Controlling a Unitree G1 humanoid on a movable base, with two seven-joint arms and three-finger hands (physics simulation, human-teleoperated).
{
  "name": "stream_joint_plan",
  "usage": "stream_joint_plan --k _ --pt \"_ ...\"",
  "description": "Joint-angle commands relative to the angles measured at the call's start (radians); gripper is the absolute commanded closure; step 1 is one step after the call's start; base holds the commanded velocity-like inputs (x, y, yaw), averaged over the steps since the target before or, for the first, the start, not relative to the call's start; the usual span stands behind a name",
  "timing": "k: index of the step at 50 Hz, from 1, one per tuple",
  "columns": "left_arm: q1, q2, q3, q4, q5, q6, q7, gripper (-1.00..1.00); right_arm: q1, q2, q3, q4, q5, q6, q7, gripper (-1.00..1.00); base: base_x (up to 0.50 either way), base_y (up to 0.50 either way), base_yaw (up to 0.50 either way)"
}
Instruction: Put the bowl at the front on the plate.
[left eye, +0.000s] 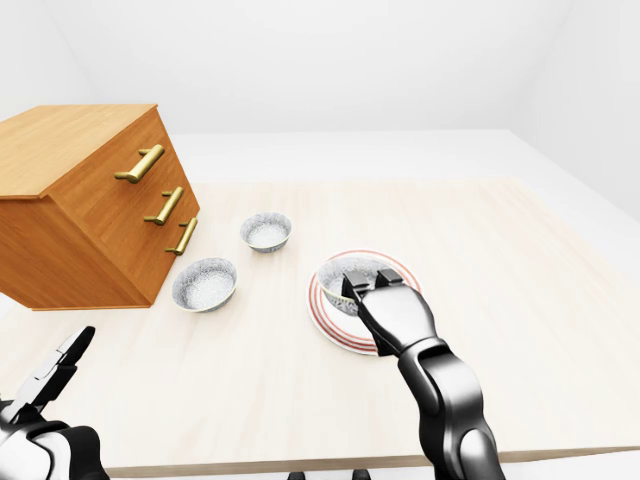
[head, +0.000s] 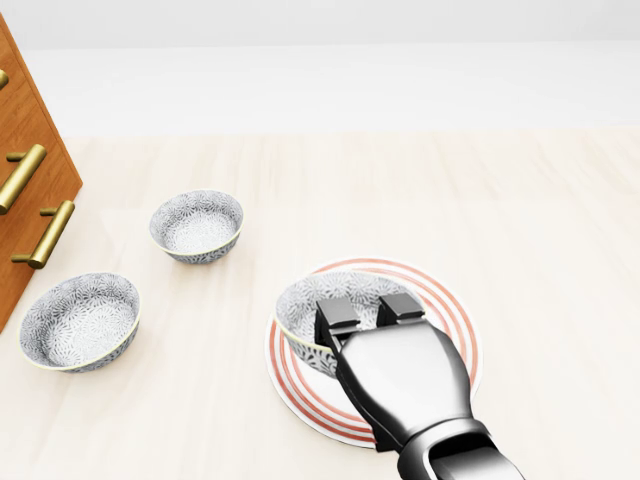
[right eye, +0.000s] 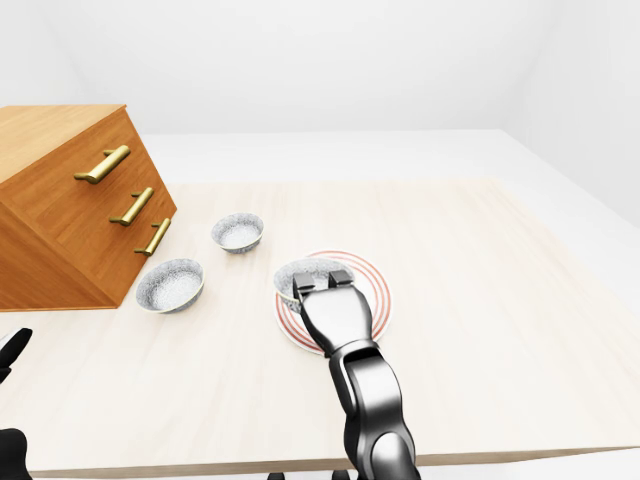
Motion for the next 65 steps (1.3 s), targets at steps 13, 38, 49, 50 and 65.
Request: stream_joint_plan --k 13,38,49,50,65 --pt "-0.003 0.003 -0.005 0.014 -0.005 0.0 0.0 -1.0 -0.111 0.004 -0.103 0.065 -0.046 0.0 0.0 1.0 0.0 0.0 0.0" --pt "-0.001 0.001 0.0 0.005 -0.003 0.0 0.0 -1.0 -0.104 -0.012 -0.152 0.134 0.059 0.0 0.0 1.0 0.0 0.0 0.0" --pt "-0.001 0.002 -0.001 0.006 -0.005 0.0 0.0 -1.0 -0.081 -0.016 -0.115 0.102 0.048 0.0 0.0 1.0 0.0 0.0 0.0" --pt "-0.001 0.002 -0.001 0.006 -0.005 0.0 0.0 -1.0 -0.08 -0.016 -0.115 0.102 0.048 0.0 0.0 1.0 0.0 0.0 0.0" --pt "-0.001 0.002 -0.001 0.006 -0.006 0.0 0.0 -1.0 -0.08 -0.014 -0.116 0.102 0.047 0.0 0.0 1.0 0.0 0.0 0.0"
